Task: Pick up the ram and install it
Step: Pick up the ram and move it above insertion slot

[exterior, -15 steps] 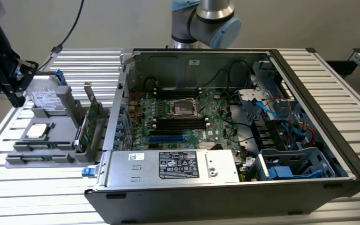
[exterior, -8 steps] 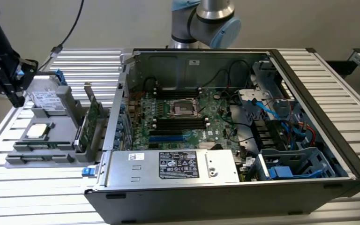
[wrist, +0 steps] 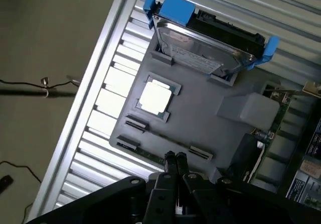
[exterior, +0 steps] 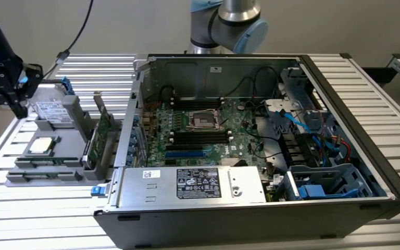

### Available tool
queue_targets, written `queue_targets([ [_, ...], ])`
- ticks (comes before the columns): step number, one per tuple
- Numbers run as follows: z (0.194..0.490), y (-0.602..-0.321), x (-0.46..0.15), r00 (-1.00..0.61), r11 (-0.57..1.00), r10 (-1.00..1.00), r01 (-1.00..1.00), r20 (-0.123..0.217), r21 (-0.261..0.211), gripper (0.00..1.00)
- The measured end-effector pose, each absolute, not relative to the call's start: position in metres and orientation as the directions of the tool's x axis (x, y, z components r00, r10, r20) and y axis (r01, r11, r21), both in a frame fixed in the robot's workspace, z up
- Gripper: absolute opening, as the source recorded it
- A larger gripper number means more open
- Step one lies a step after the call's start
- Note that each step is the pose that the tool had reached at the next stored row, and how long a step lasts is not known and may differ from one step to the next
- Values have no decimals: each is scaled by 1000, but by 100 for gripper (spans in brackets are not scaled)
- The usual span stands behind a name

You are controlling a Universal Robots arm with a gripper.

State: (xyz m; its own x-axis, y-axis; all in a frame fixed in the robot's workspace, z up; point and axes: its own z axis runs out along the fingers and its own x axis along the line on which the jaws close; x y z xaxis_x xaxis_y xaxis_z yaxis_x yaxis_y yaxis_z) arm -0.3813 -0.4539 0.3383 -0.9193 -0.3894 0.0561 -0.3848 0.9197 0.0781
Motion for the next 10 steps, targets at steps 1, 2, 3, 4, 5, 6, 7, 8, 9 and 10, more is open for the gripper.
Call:
queue_targets([
  [1, 338, -454, -381, -912, 912, -407, -402, 53, 85, 10],
  [2, 337, -454, -381, -904, 904, -424, -419, 50, 91, 10],
  [3, 337, -454, -381, -897, 896, -440, -434, 48, 97, 10],
  [4, 337, -454, -381, -888, 887, -457, -451, 45, 102, 10],
  [5, 336, -454, -381, -880, 878, -473, -467, 43, 107, 10],
  [6, 336, -454, -381, -871, 869, -489, -483, 41, 109, 10],
  [7, 336, -454, -381, -862, 860, -505, -499, 41, 110, 10],
  [8, 335, -454, -381, -852, 850, -522, -515, 41, 110, 10],
  [9, 335, -454, -381, -842, 840, -537, -531, 41, 110, 10],
  [10, 334, -454, -381, -833, 831, -552, -546, 41, 110, 10],
])
